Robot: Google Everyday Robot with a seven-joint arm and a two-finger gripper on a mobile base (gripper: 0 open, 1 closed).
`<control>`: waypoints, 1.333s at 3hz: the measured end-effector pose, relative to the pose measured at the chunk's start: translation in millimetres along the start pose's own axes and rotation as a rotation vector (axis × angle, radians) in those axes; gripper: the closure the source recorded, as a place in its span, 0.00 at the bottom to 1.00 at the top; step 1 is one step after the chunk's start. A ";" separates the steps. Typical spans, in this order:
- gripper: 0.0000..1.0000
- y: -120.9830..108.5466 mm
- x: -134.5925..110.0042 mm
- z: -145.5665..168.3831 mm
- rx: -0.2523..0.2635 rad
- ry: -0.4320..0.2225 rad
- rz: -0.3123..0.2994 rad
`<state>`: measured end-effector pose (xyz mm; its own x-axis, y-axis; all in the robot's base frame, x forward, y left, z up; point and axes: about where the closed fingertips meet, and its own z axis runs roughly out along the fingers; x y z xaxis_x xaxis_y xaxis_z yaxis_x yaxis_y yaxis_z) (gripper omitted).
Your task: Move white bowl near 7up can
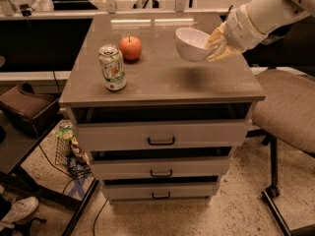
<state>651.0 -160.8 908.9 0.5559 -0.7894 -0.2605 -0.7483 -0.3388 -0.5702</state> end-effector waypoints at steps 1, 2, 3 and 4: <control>1.00 -5.4 -18.4 24.4 -0.001 -0.006 -0.065; 1.00 -7.5 -42.5 42.1 -0.008 0.020 -0.130; 1.00 1.2 -66.1 57.3 -0.060 0.075 -0.177; 1.00 18.8 -86.3 71.2 -0.140 0.104 -0.213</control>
Offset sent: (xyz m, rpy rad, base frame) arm -0.0152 0.0947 -0.0202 -0.1495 -0.1257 0.1393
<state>614.7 -62.5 865.1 0.6716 -0.7384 -0.0608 -0.6652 -0.5648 -0.4885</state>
